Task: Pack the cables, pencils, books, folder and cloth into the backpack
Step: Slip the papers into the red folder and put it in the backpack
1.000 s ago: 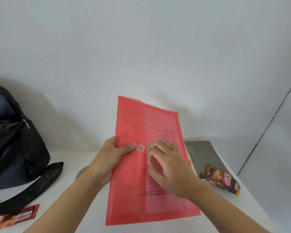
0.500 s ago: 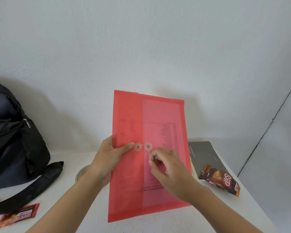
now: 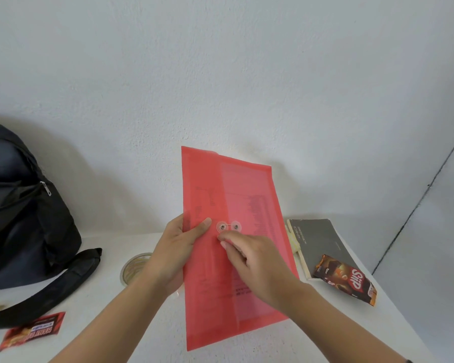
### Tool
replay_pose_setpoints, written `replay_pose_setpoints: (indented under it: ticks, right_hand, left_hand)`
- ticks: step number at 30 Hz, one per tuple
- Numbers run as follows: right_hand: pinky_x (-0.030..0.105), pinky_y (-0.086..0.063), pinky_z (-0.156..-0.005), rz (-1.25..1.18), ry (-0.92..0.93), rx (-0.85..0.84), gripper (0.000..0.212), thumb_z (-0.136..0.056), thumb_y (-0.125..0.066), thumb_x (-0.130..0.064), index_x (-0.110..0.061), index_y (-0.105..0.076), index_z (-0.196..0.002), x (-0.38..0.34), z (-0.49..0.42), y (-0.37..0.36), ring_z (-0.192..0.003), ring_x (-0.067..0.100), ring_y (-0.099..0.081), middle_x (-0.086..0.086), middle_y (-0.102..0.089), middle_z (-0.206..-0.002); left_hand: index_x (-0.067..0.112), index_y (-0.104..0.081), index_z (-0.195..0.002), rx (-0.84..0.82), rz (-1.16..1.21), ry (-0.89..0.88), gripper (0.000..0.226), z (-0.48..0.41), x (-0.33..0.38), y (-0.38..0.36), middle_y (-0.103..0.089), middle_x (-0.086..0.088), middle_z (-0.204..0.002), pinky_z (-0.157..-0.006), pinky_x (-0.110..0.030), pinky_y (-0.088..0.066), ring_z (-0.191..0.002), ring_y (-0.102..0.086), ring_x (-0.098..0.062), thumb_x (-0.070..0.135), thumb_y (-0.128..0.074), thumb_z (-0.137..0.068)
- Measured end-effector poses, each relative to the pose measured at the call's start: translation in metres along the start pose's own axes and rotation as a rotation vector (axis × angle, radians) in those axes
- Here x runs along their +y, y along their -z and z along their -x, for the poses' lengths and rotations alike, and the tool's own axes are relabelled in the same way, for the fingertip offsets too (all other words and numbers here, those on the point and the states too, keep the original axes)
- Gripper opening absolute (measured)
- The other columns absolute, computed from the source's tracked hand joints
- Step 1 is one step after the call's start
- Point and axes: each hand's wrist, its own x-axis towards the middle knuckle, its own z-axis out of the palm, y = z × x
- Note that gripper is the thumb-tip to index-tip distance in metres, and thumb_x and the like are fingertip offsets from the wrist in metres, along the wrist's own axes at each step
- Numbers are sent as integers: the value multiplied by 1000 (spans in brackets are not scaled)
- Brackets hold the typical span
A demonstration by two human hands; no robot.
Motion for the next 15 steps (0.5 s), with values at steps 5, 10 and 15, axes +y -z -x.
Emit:
replay_pose_setpoints:
  ticks: [5, 10, 15]
  right_hand:
    - [19, -34, -60, 38, 30, 44, 18, -104, -55, -15, -10, -72, -98, -4, -8, 2, -52, 9, -46, -8, -53, -61]
    - [11, -35, -61, -128, -37, 61, 13, -100, -63, -11, -9, -74, -94, 1, -8, 5, -51, -1, -47, -27, -49, -58]
    - [26, -53, -66, -264, -113, 33, 14, -99, -65, -15, -14, -79, -103, 2, 4, 1, -67, 5, -65, -15, -71, -78]
  left_hand:
    - [-5, -65, -122, -69, 18, 42, 34, 4, -2, 1, -71, -27, -118, -107, -56, -49, -118, -64, -46, -4, -49, -93]
    - [1, -65, -123, -163, -70, 6, 49, 8, -1, 4, -69, -30, -120, -103, -62, -47, -115, -61, -53, -14, -51, -79]
    - [5, -72, -111, -79, -6, -14, 45, 6, 4, 4, -74, -22, -107, -87, -45, -58, -90, -71, -31, -19, -42, -87]
